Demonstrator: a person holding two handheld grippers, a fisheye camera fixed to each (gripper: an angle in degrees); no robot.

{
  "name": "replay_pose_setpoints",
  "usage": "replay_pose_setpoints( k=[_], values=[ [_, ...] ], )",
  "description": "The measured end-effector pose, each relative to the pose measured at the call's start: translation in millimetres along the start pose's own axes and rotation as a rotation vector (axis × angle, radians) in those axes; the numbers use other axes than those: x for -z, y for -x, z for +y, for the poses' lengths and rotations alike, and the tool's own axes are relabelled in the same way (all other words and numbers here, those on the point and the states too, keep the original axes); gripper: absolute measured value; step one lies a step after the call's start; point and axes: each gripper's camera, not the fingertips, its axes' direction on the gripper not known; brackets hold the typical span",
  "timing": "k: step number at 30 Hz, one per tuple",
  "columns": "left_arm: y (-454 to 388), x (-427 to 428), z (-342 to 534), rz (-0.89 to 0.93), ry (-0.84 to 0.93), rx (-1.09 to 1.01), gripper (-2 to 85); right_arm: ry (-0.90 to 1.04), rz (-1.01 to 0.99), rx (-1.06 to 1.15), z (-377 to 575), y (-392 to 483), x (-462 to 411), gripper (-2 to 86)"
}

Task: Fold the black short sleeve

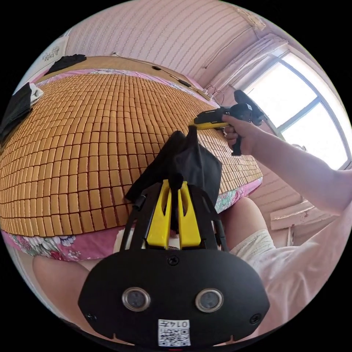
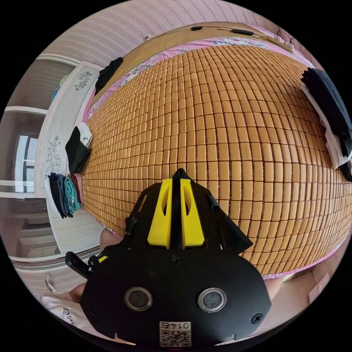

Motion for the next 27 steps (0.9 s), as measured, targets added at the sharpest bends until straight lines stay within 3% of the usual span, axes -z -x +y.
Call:
replay_pose_setpoints(
  k=[4,8,12,16,22,27],
  values=[
    [33.3,1.3,0.3,-0.058,0.121,0.137,-0.3,-0.057,-0.042,0.113,-23.9,18.3,37.4,4.6],
    [49.1,13.4,7.4,-0.1,0.122,0.143,1.3,-0.037,0.145,0.268,-37.8,31.5,66.5,6.8],
    [48.3,25.3,5.8,-0.095,0.092,0.088,8.4,0.081,0.249,0.407,-58.7,52.9,71.4,10.6],
    [41.5,19.3,-3.3,-0.127,0.064,0.025,12.8,0.119,0.298,0.487,-76.1,79.4,78.1,8.6],
    [32.7,1.4,-6.9,-0.186,0.15,-0.06,13.9,0.109,0.338,0.575,-87.2,103.0,115.6,9.2],
    [23.0,25.8,-11.8,-0.223,0.054,-0.18,13.9,0.033,0.204,0.563,-104.2,103.7,175.9,13.2]
  ],
)
